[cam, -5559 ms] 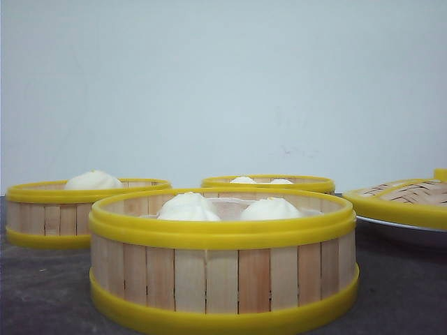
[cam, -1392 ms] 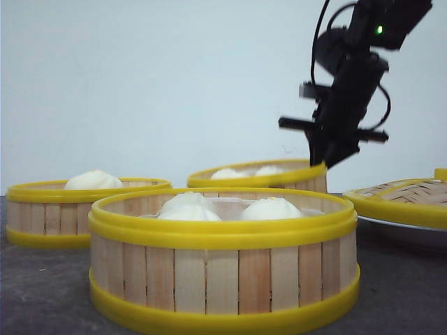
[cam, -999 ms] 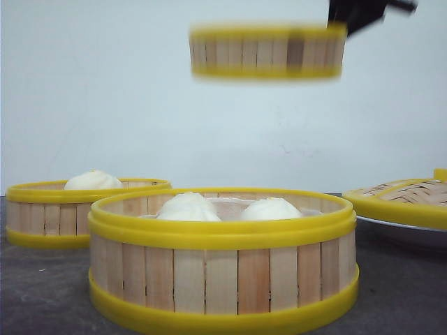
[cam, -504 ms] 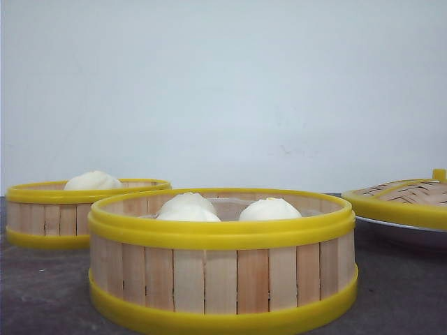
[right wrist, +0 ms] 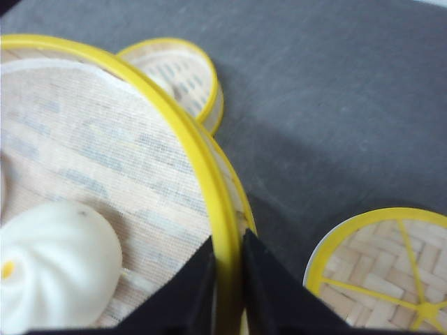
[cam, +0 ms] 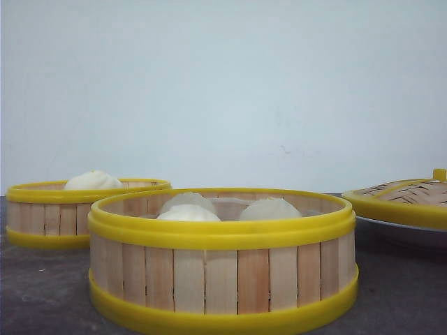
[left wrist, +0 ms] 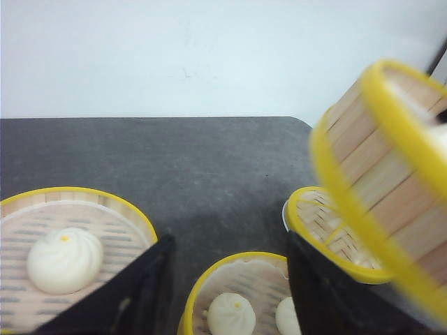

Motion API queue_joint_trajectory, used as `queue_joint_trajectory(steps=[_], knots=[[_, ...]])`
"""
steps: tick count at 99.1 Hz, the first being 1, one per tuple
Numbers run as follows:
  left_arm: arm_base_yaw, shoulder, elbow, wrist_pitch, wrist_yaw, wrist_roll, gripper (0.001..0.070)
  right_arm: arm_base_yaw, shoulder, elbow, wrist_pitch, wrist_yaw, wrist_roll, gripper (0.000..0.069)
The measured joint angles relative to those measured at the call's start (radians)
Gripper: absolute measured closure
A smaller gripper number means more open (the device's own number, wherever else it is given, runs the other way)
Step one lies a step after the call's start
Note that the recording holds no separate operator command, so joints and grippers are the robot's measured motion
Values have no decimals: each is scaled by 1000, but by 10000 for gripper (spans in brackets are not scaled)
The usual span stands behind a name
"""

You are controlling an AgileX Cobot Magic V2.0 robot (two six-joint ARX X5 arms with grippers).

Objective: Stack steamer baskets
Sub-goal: 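Lift the basket with the right gripper and lower it onto the two-bun basket, then open the right gripper and raise it away from the stack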

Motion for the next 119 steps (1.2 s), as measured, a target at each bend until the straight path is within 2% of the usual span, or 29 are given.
queue_joint_trajectory(steps=[22,47,75,119], knots=[[0,0,0,0,9,-2,410,78,2,-217,176,71,11,656],[0,0,0,0,9,-2,410,99,21,-414,393,79,48,656],[0,0,0,0,9,-2,410,99,116,-439,488,77,61,656],[0,0,0,-15,9,-2,410,111,237,-439,481,69,63,656]])
